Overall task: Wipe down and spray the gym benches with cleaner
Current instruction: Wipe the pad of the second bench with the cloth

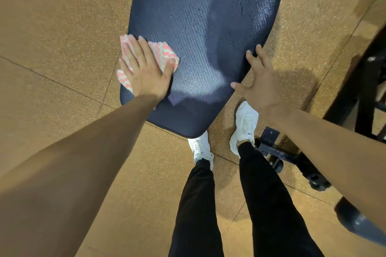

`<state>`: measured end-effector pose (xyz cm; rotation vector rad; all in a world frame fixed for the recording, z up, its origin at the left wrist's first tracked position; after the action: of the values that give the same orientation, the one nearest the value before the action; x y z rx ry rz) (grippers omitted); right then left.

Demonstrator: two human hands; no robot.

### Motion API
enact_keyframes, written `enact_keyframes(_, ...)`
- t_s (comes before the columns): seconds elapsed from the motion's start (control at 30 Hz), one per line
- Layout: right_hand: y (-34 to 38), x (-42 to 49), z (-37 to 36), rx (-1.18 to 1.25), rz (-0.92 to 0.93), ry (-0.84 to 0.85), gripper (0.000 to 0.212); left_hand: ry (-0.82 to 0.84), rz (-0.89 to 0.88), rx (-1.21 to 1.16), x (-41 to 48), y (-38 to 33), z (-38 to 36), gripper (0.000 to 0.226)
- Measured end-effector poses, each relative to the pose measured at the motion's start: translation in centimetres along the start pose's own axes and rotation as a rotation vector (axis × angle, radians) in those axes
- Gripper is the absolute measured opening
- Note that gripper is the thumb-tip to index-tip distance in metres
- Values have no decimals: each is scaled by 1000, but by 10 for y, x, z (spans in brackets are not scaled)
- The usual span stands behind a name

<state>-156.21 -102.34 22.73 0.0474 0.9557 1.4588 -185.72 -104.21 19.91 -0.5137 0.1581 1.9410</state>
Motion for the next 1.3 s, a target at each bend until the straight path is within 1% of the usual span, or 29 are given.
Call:
enact_keyframes(0.03,0,1,3,23,7,7,87,3,-35,30,1,-6,-1,93)
enact_keyframes(0.1,-1,4,10,35,34,-5,75,17,-161,103,-1,-22,-6,89)
enact_keyframes(0.2,-4,14,26,-38,87,-59,58,22,-391,197,-23,-59,-22,86)
enact_keyframes(0.3,-8,25,37,-9,56,-81,61,5,-602,235,-54,-94,-35,79)
enact_keyframes(0.37,-12,35,45,9,33,-102,64,72,-677,256,-62,-106,-38,77)
enact_keyframes(0.43,-15,44,52,12,27,-109,64,116,-738,271,-60,-103,-35,74)
enact_keyframes(0.5,-13,50,55,24,26,-98,67,121,-727,290,-54,-83,-30,73)
enact_keyframes(0.63,-7,65,61,-8,16,-58,81,81,-516,266,-32,-36,-15,90)
enact_keyframes(0.7,-6,74,65,-57,44,-33,85,60,-404,233,-11,-25,-5,92)
enact_keyframes(0.87,-11,86,75,-252,102,6,87,15,15,2,57,-41,21,95)
enact_keyframes(0.93,-9,90,80,-310,114,13,88,33,70,-34,73,-59,26,98)
enact_keyframes(0.97,-6,93,83,-336,131,14,87,35,51,-21,77,-67,28,101)
enact_keyframes(1.07,-2,98,93,-447,195,2,86,64,-104,90,76,-93,23,106)
enact_keyframes(1.2,-6,102,100,-530,244,62,84,37,-325,216,50,-140,4,101)
enact_keyframes(1.3,-11,106,109,-513,303,134,78,123,-495,274,21,-167,-10,99)
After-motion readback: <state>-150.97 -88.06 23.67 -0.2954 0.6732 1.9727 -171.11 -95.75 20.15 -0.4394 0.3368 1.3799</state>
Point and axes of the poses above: each hand's wrist, its own x-axis towards the middle knuckle, its own z-axis out of the back of the hand, y = z × x, the point moved 2 cm from there along x, towards the middle knuckle, and after that the axes turned 4 degrees about y, right-handed, at the moved point
